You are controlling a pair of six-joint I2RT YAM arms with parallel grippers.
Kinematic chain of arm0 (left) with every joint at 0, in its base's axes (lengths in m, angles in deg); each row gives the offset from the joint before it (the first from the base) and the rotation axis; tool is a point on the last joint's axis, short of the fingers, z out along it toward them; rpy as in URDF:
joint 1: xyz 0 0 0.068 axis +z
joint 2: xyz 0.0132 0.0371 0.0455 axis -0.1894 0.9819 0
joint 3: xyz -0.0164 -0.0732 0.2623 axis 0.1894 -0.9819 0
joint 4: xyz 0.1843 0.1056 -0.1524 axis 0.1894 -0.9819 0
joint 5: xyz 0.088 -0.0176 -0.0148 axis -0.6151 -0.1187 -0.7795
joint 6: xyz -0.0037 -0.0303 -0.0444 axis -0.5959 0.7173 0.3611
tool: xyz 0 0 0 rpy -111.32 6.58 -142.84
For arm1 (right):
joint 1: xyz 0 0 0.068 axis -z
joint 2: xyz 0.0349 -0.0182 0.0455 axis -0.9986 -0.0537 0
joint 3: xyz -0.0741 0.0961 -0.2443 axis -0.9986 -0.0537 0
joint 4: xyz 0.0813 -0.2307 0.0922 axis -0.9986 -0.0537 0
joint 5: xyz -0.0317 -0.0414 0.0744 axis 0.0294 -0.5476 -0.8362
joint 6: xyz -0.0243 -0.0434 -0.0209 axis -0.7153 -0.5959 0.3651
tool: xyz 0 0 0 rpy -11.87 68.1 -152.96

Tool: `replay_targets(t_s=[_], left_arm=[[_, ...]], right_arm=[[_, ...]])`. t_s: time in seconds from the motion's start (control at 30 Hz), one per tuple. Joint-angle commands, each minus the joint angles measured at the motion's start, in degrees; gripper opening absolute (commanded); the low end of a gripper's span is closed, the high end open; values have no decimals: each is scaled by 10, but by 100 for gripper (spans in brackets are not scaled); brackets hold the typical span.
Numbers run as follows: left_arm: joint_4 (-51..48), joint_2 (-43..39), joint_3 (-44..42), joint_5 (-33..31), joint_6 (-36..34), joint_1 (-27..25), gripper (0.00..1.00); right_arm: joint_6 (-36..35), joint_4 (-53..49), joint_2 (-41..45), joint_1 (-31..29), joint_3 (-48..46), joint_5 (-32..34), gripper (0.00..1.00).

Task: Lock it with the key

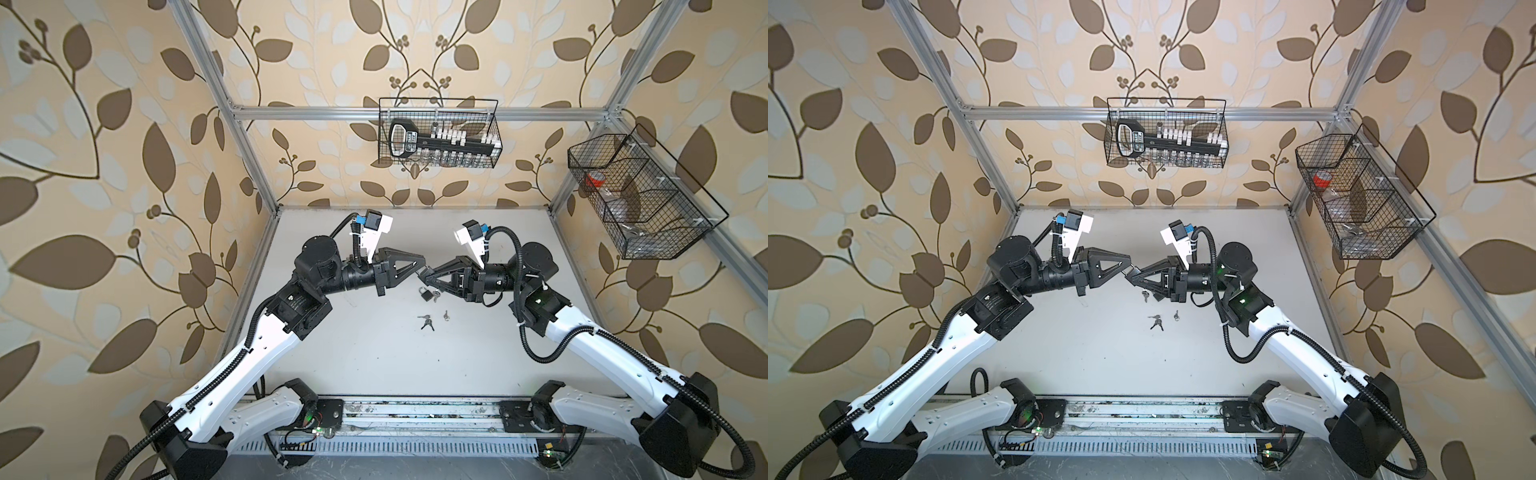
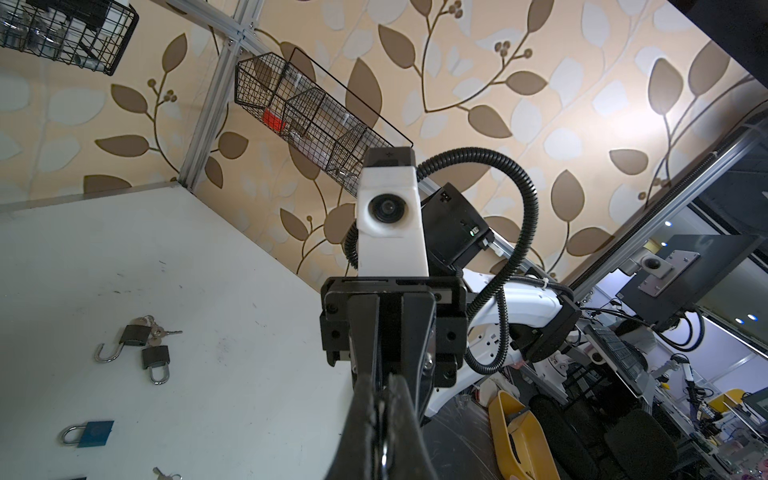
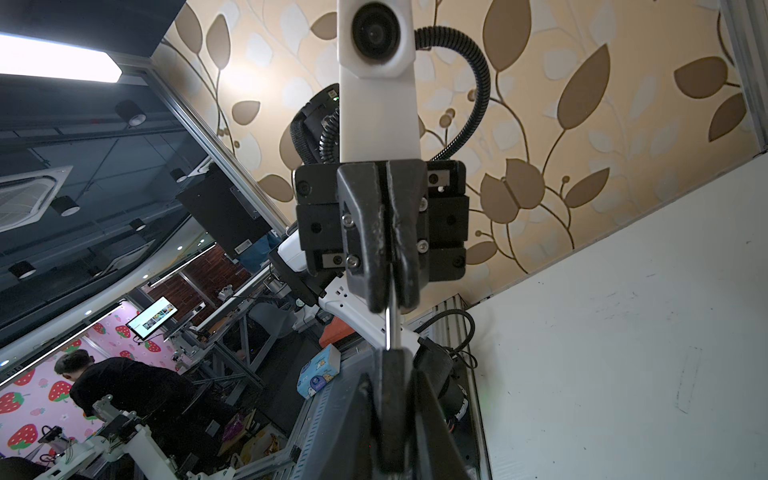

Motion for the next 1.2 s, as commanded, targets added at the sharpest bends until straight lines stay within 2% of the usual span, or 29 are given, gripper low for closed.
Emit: replay_targets(t_s=[0.0, 0.2, 0.37, 0.47, 0.63, 0.8, 0.87, 1.1, 1.17], left_arm=[[-7, 8, -15, 10, -13, -11, 0], [4, 4, -29, 5, -1, -23, 0], [5, 1, -34, 4, -2, -26, 0], [8, 1, -38, 6, -1, -27, 0], [17, 3, -43, 10, 0, -28, 0], [19, 5, -44, 11, -1, -34, 0], [20, 7, -43, 11, -1, -40, 0], [10, 9, -43, 9, -17, -71, 0], [8, 11, -43, 10, -18, -77, 0]], right_arm=[[-19, 32, -2, -3, 35, 12, 0], [-45, 20, -2, -2, 36, 36, 0], [-31, 28, -2, -3, 37, 33, 0], [-3, 55, 2, -2, 32, 27, 0], [86, 156, 2, -2, 18, 10, 0], [102, 174, -2, -3, 21, 9, 0], [87, 158, -4, -3, 25, 16, 0], [-103, -62, 3, -2, 81, 117, 0], [-117, -67, -1, -3, 92, 127, 0]])
